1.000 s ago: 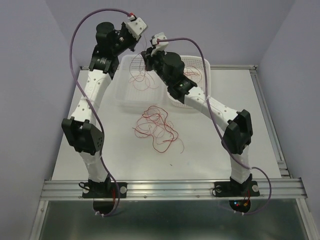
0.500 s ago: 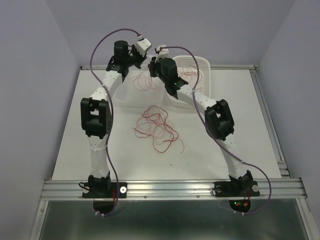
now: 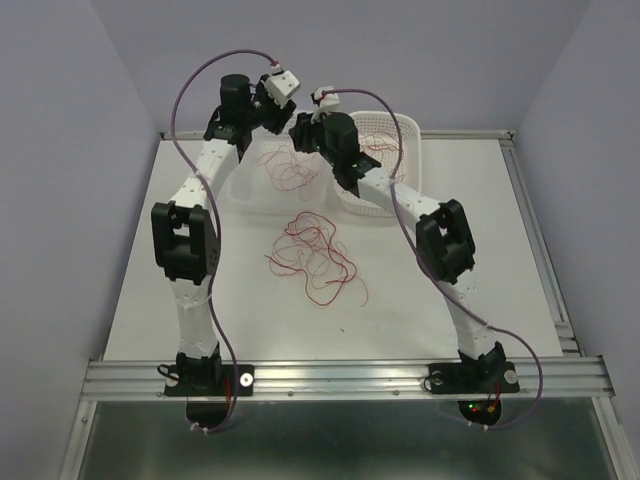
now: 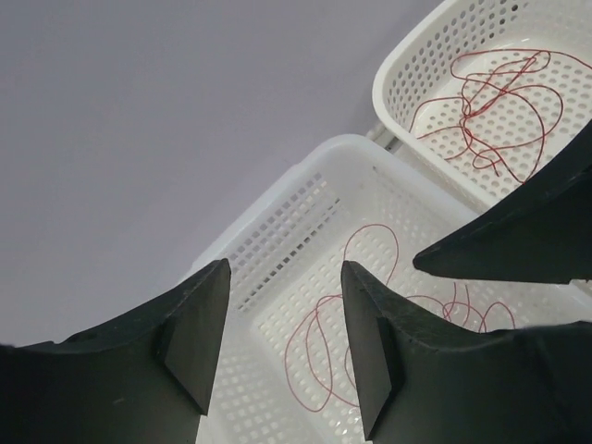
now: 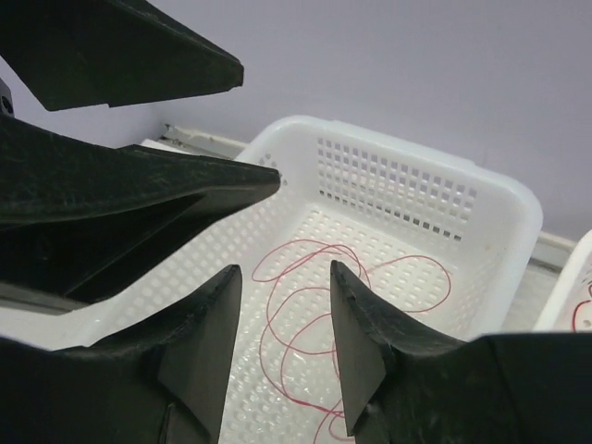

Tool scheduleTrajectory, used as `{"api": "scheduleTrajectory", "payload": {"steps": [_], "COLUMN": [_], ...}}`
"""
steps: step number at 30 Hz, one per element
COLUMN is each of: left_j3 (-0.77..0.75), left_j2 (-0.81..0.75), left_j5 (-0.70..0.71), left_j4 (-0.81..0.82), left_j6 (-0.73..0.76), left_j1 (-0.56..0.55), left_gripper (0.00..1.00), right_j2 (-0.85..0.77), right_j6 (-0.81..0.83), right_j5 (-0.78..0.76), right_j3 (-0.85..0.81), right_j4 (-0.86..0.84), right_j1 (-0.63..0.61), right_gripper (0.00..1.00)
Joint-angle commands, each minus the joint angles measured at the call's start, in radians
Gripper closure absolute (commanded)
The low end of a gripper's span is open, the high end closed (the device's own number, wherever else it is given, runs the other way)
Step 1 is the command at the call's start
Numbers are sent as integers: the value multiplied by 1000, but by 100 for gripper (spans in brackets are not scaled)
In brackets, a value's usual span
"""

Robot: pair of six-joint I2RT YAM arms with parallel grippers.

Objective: Untangle the cables

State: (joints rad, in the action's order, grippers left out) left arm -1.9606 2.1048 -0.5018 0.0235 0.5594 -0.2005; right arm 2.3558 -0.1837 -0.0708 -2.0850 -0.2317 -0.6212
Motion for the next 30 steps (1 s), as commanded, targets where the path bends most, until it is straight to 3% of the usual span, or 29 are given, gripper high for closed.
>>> {"api": "scheduleTrajectory", "payload": {"steps": [1,7,13,17,20,25,30], "left_j3": [9,144,386,550,686,792,738], "left_j2": [-175,-296,-502,-636,-729,-706,-531], "left_j5": [58,135,-70,-96,-109,-168,-172], "left_j4": [-22,-109,-147,-181,-160,-151,-203], "left_j6": [51,125,189,250,278,300,333], "left_j1": [7,10,4,-72,-146,-232,-322], "left_gripper": [37,34,32,31,29,26,23], "right_j2": [-243,-372,-605,-765,-912,-1151,-1334], "right_j6": [30,56,1,-36,-62,-120,-194], "right_j5": [-38,-55,-21,32,39,-36,-167], "right_j3": [80,232,506,685,927,1164,1313], "right_j4": [-51,6,90,166,164,163,164], "right_j1": [1,2,0,-2,-5,-8,-6], "right_gripper": [51,48,48,49,47,43,43]}}
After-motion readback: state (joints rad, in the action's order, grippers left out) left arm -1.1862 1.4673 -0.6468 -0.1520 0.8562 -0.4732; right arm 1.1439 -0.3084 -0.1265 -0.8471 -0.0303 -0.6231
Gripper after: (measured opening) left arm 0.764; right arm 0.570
